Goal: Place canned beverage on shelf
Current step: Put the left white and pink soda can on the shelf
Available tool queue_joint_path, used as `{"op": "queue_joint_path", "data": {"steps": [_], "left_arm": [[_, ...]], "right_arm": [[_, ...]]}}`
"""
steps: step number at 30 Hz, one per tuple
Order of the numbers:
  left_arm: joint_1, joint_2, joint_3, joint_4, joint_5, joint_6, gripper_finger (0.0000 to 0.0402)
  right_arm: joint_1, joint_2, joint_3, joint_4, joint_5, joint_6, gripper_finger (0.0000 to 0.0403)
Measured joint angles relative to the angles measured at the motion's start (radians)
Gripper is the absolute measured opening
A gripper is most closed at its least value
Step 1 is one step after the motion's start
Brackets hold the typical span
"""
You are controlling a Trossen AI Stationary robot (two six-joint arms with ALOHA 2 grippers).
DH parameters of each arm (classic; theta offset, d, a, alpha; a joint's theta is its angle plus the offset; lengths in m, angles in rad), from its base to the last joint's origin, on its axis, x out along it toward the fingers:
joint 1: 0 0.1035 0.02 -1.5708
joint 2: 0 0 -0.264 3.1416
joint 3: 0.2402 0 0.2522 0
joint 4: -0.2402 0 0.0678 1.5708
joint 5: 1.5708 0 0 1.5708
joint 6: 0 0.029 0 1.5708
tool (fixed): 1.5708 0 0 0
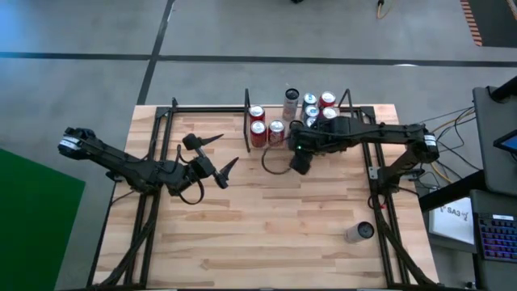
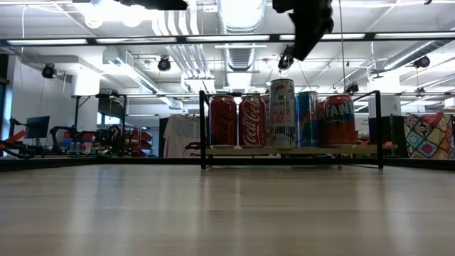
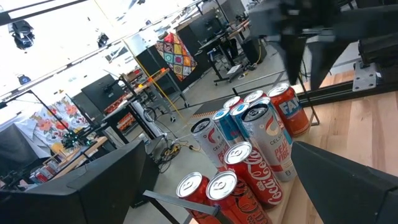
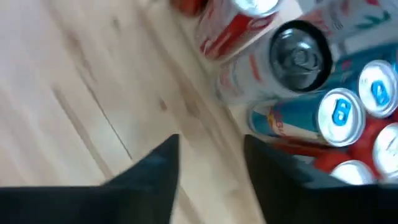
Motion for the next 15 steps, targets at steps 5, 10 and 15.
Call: {"op": "queue_joint_path", "data": {"steps": [5, 10, 15], "left_arm": [[0.0, 0.0, 0.0, 0.0, 0.0, 0.0, 0.0389], [0.0, 0.0, 0.0, 0.002, 0.0, 0.0, 0.0389], [0.0, 0.0, 0.0, 0.002, 0.0, 0.0, 0.0389]], "right_arm": [[0.032, 0.002, -0.034, -0.013, 0.006, -0.254, 0.0039], [0.023, 0.01, -0.039, -0.001, 0.01, -0.33, 0.0011], [0.008, 0.033, -0.039, 0.008, 0.01, -0.394, 0.0009]]}}
